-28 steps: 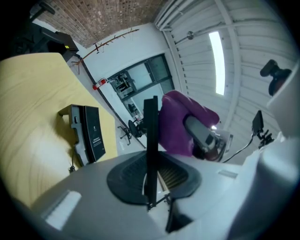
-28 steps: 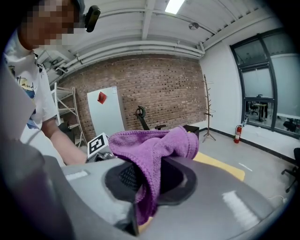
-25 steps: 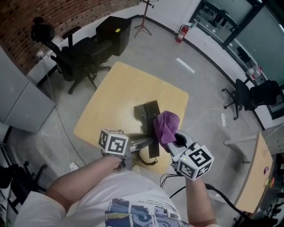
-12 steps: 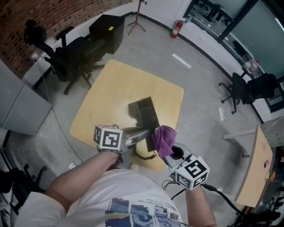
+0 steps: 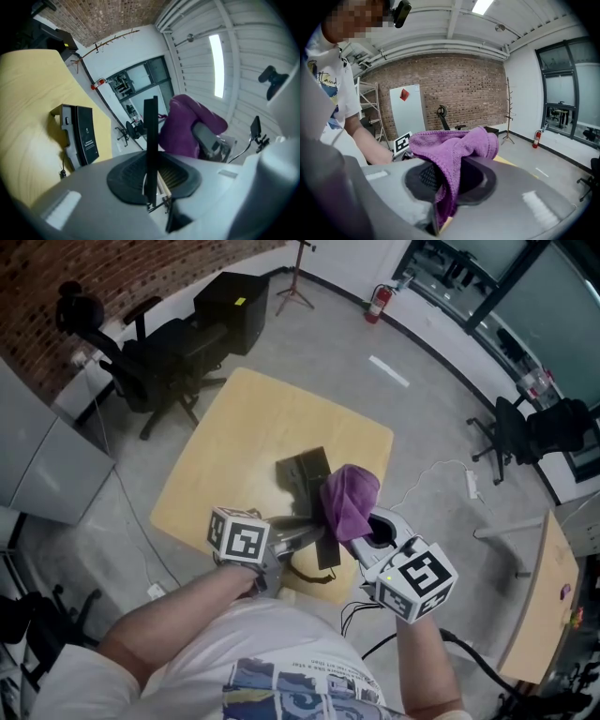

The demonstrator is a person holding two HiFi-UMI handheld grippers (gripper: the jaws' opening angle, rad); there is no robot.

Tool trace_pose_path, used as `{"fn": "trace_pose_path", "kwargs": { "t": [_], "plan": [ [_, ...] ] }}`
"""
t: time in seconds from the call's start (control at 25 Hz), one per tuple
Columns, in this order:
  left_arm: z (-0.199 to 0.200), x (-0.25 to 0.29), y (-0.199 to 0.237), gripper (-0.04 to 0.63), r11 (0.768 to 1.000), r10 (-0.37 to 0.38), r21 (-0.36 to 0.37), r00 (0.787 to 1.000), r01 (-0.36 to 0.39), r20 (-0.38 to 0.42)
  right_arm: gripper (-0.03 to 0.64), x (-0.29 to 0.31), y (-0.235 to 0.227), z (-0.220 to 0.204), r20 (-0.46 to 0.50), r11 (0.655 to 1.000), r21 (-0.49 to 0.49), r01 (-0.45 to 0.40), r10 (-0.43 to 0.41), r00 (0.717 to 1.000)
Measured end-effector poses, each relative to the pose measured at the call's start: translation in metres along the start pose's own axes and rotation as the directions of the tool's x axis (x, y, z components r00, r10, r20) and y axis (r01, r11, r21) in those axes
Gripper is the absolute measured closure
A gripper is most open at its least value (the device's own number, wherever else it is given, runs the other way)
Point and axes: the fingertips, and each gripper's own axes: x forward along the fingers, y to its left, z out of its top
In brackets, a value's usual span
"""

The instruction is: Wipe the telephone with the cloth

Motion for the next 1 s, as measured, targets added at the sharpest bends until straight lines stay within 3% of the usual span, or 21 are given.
{"fn": "trace_pose_path", "kwargs": {
  "t": [0.2, 0.72, 1.0],
  "plan": [
    [-0.003, -0.001, 0.001, 0.52, 1.0, 0.005, -0.002, 1.0, -0.005, -0.001, 0.574, 0.013, 0.002, 0.001, -0.013, 1.0, -0.008, -0.012, 0.012, 1.0],
    [0.015, -0.014, 0.006, 0.52, 1.0, 0.006, -0.009, 0.999, -0.006, 0.053, 0.573, -0.005, 0.023, -0.048, -0.092, 0.997, 0.071, -0.016, 0.022, 0.995],
    [0.006, -0.009, 0.005, 0.52, 1.0, 0.002, -0.005, 1.0, -0.001, 0.025, 0.573, 0.0, 0.016, -0.009, -0.012, 1.0, 0.025, -0.011, 0.012, 1.0]
  ]
}}
